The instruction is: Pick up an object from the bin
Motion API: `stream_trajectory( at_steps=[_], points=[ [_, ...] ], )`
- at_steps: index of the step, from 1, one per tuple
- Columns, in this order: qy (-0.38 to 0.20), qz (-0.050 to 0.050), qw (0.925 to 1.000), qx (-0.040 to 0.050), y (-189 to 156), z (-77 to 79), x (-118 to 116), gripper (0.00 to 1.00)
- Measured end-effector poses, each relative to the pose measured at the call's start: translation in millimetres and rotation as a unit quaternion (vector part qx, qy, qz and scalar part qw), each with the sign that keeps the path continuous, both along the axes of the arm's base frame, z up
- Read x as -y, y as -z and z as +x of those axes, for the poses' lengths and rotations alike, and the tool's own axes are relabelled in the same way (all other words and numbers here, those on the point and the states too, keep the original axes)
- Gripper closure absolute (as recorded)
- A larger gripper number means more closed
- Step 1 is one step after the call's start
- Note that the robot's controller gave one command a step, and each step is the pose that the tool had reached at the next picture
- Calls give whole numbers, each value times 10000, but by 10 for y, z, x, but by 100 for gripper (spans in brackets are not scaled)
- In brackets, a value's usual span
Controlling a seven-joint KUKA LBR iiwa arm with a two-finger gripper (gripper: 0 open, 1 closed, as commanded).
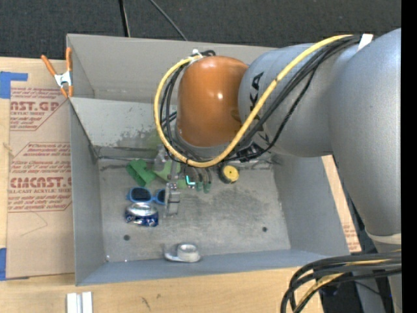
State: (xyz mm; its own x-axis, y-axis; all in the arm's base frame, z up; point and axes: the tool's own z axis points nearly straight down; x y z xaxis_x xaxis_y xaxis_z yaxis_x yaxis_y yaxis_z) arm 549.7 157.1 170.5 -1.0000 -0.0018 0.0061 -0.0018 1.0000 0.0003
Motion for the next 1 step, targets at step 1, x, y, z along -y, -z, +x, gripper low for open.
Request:
stream_trajectory(
  at_steps=[1],
  points=[
    [7,6,10000,35,-38,21,9,100]
  ],
)
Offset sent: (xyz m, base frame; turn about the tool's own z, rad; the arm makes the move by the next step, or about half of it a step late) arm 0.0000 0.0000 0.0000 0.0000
